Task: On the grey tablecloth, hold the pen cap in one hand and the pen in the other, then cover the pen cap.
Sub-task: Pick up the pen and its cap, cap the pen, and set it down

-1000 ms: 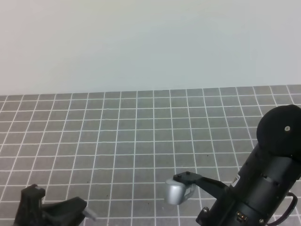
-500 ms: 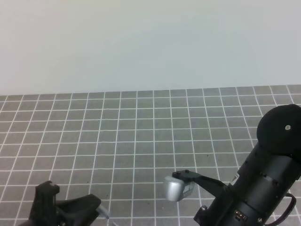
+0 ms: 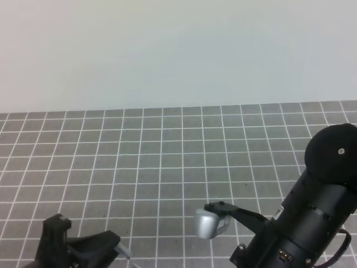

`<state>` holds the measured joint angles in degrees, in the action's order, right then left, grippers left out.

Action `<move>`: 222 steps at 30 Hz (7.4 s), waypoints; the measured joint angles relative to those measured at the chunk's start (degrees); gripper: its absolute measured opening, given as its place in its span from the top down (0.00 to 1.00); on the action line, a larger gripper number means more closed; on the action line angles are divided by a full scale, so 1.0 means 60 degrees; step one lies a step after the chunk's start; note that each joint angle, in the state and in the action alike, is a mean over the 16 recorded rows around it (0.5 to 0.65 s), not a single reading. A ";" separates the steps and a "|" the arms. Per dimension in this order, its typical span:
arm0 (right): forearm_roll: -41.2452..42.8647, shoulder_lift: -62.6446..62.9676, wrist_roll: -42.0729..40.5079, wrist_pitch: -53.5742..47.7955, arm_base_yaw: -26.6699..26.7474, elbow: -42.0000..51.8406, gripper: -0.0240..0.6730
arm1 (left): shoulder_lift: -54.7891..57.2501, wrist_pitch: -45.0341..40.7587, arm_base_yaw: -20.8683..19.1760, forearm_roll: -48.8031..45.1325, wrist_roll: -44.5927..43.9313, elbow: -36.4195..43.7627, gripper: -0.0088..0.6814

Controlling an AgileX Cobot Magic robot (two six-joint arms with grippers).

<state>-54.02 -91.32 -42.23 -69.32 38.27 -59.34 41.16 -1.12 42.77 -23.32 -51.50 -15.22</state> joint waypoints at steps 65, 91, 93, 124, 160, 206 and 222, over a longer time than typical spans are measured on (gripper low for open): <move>-0.0514 0.0000 0.0055 0.0049 0.0000 -0.0001 0.97 | 0.0017 0.0322 0.1063 -0.1753 -0.0552 0.0000 0.89; -0.0485 -0.0595 0.0653 0.0098 0.0032 -0.0666 0.97 | 0.0701 -0.0195 0.1794 -0.1935 -0.0524 -0.0053 0.88; -0.0482 -0.0598 0.0645 0.0123 0.0032 -0.0669 0.97 | 0.0701 -0.0186 0.1796 -0.1936 -0.0524 -0.0053 0.88; -0.0450 -0.0598 0.0790 0.0326 0.0032 -0.0676 0.97 | 0.0705 -0.0142 0.1800 -0.1951 0.0255 -0.0045 0.88; 0.0882 -0.0660 0.2209 0.4255 -0.0151 -0.0792 0.97 | -0.0656 -0.3131 0.1904 -0.5120 0.7898 -0.0016 0.81; 0.1918 -0.3318 0.5693 0.7038 -0.1066 -0.0804 0.58 | -0.0655 -0.3101 0.1909 -0.6056 1.3699 -0.0461 0.99; 0.2045 -0.1726 0.5327 0.6949 -0.1066 -0.0781 0.54 | -0.0655 -0.2470 0.1913 -0.6443 1.3757 -0.0455 0.99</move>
<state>-41.75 -101.68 -10.27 -27.62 31.87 -64.02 37.23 -15.94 54.25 -61.97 31.04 -17.95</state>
